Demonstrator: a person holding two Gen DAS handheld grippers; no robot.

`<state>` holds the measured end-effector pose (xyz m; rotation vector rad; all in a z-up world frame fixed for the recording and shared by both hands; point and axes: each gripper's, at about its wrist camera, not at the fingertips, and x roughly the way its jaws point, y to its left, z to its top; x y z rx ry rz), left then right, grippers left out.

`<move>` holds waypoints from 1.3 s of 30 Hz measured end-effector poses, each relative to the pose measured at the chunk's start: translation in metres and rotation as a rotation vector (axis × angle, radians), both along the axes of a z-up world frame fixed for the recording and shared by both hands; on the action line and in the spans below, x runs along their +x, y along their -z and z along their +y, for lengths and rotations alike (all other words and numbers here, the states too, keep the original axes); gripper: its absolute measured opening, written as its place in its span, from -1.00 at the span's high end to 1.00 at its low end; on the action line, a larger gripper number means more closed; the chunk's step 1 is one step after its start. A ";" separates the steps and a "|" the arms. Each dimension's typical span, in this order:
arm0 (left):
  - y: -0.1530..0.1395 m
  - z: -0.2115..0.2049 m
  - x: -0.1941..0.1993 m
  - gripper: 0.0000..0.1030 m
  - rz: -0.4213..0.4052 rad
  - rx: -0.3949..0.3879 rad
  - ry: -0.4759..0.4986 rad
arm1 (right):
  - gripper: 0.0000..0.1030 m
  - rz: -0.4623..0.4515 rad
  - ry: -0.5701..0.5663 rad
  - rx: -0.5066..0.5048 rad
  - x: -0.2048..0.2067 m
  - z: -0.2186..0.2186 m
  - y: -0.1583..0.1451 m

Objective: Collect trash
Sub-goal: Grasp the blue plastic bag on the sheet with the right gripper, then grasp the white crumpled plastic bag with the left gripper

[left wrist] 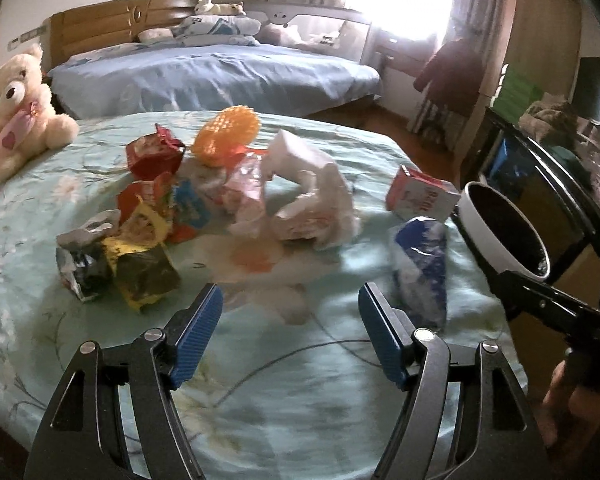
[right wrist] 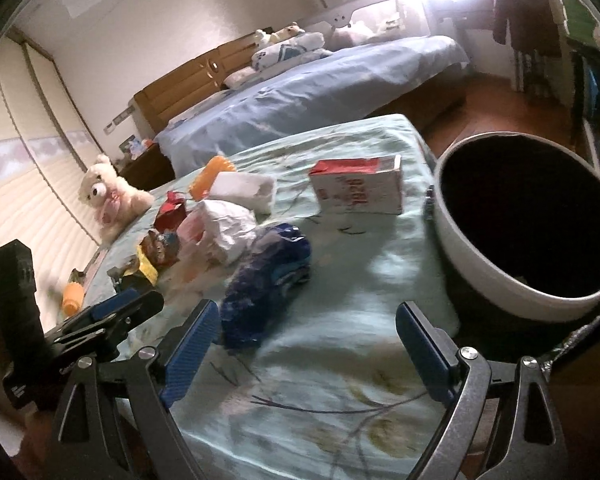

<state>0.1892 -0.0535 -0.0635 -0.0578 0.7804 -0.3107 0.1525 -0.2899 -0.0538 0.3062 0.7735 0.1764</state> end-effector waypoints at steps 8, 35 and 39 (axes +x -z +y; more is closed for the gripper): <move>0.003 -0.002 0.019 -0.39 0.013 0.015 0.064 | -0.77 0.009 -0.029 0.022 0.013 0.016 0.005; 0.025 -0.064 0.088 0.99 0.100 0.030 0.242 | 0.29 0.108 -0.010 0.172 0.031 -0.023 0.028; 0.013 -0.058 0.072 0.99 0.044 0.016 0.248 | 0.29 0.097 -0.017 0.160 0.027 -0.021 0.025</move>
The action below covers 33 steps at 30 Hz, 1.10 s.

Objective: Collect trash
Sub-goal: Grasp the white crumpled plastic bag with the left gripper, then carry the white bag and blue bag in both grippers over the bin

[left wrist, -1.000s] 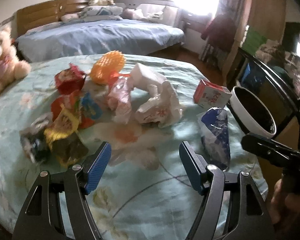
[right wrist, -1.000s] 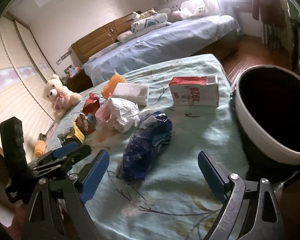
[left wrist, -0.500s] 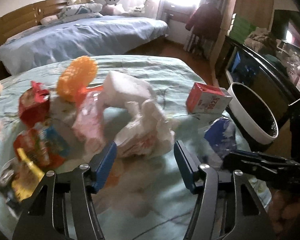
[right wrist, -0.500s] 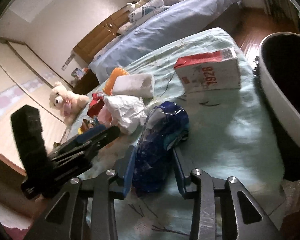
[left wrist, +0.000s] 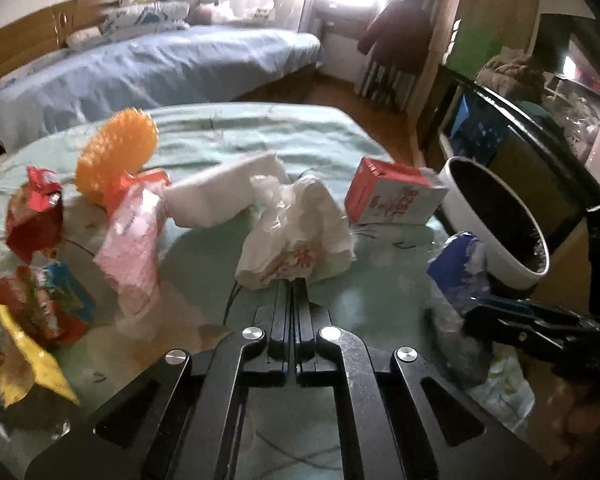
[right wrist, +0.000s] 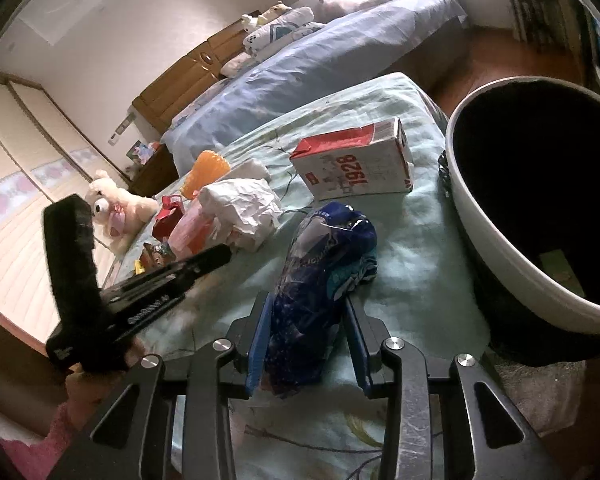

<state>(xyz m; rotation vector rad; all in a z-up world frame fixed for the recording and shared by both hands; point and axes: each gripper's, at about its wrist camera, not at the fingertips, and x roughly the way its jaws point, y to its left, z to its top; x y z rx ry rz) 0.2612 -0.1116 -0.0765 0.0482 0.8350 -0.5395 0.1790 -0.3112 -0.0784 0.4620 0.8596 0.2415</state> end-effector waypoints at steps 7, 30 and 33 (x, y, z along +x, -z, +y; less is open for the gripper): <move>-0.004 0.000 0.000 0.12 0.020 -0.015 -0.036 | 0.29 -0.023 0.009 -0.021 -0.007 -0.003 -0.009; -0.017 -0.042 -0.033 0.67 0.003 -0.034 0.042 | 0.29 -0.091 0.079 -0.102 -0.034 -0.030 -0.031; -0.024 -0.051 -0.042 0.67 -0.003 -0.039 0.064 | 0.29 -0.096 0.091 -0.106 -0.036 -0.035 -0.032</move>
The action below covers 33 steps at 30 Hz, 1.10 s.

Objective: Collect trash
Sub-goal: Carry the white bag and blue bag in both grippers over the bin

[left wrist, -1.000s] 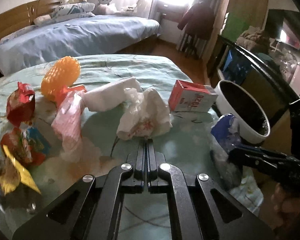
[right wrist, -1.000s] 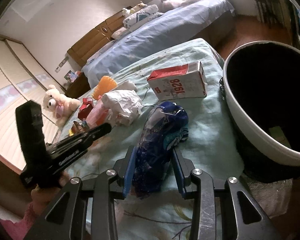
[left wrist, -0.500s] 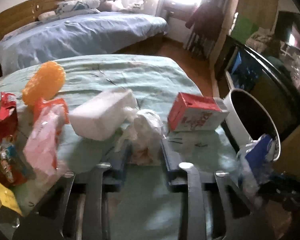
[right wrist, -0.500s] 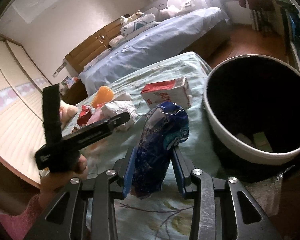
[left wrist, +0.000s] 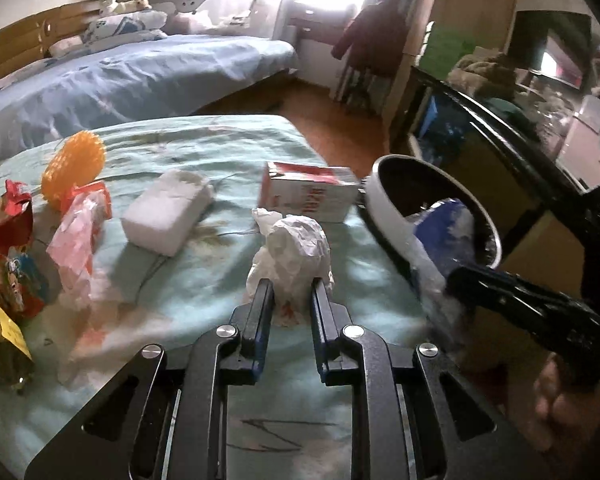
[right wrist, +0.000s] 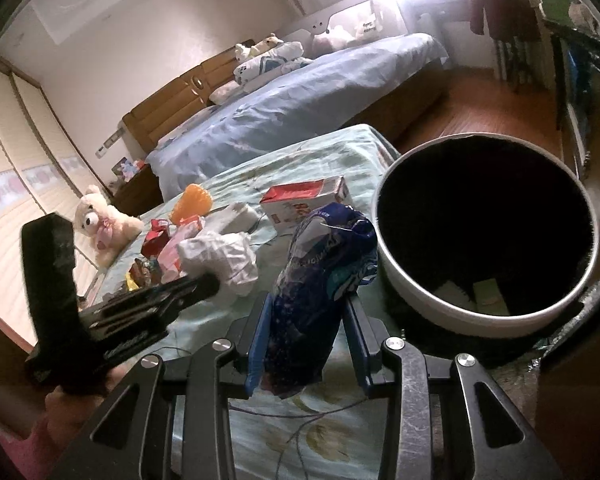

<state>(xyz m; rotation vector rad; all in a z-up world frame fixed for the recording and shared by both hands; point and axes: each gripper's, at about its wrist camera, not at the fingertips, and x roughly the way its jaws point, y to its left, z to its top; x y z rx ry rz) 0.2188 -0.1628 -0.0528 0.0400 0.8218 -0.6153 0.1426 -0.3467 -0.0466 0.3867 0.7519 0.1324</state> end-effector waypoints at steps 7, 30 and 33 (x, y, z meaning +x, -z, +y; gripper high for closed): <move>-0.014 -0.023 -0.011 0.67 -0.019 -0.005 0.051 | 0.29 -0.028 0.052 -0.046 -0.009 -0.017 -0.010; -0.031 -0.109 -0.009 0.67 -0.051 0.003 0.184 | 0.28 -0.055 0.267 -0.130 -0.010 -0.096 -0.015; -0.031 -0.118 -0.006 0.67 -0.052 0.007 0.195 | 0.28 -0.050 0.275 -0.138 -0.007 -0.100 -0.013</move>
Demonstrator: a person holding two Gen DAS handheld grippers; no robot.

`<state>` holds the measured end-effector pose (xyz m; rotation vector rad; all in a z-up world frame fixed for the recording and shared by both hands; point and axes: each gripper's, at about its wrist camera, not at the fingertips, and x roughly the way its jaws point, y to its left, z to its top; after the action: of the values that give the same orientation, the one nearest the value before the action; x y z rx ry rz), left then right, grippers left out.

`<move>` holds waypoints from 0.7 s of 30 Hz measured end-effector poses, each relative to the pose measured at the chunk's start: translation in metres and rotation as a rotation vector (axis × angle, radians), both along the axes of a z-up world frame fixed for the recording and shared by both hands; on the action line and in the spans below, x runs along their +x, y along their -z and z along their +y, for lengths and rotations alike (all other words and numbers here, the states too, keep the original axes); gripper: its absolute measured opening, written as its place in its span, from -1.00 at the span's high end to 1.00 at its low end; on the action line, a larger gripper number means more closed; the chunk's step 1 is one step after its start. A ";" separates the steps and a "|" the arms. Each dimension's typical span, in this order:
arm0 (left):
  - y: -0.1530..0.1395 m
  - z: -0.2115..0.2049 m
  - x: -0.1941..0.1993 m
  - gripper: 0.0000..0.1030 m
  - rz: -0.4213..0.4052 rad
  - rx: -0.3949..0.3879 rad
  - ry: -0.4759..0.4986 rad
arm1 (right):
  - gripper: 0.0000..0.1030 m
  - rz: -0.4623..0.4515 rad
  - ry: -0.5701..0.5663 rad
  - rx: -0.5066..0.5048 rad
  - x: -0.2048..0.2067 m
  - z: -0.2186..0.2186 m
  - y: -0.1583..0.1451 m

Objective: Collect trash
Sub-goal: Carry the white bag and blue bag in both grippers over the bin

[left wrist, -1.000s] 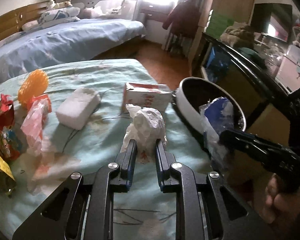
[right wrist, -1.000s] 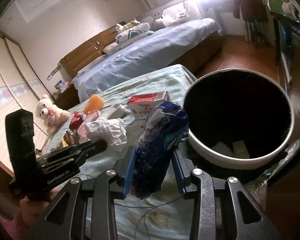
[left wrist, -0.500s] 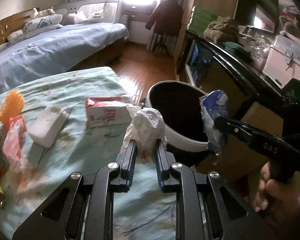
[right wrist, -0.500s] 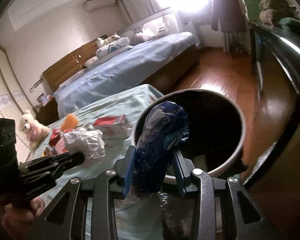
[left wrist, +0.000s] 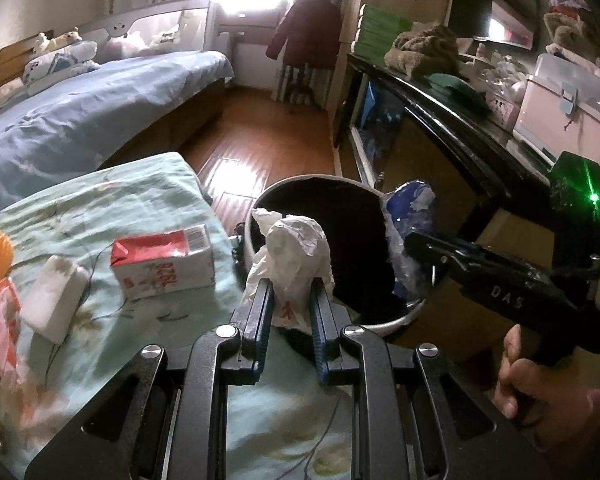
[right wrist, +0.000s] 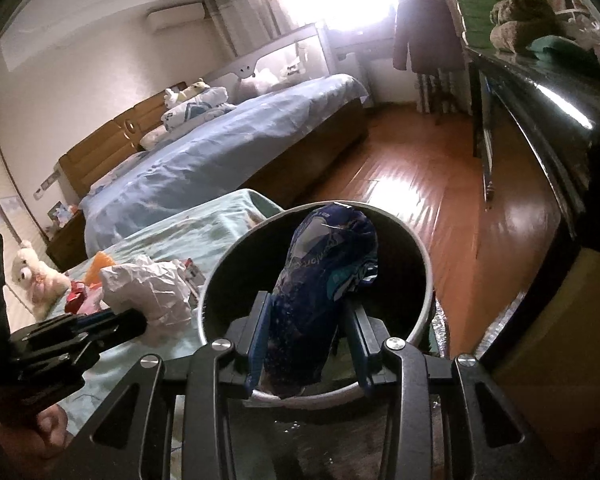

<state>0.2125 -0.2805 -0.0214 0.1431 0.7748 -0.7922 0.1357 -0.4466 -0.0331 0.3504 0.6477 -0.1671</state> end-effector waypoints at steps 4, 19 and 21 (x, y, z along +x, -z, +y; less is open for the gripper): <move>0.002 -0.010 0.004 0.67 0.004 0.005 0.011 | 0.28 0.012 0.009 -0.017 0.004 -0.005 0.002; 0.010 -0.027 0.014 0.67 0.026 0.011 0.025 | 0.25 0.045 0.013 -0.040 0.013 -0.016 0.008; 0.012 -0.030 0.016 0.67 0.035 0.012 0.025 | 0.24 0.052 0.013 -0.039 0.015 -0.018 0.010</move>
<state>0.2287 -0.3105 -0.0336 0.1503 0.8120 -0.8154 0.1508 -0.4646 -0.0427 0.3136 0.6933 -0.2014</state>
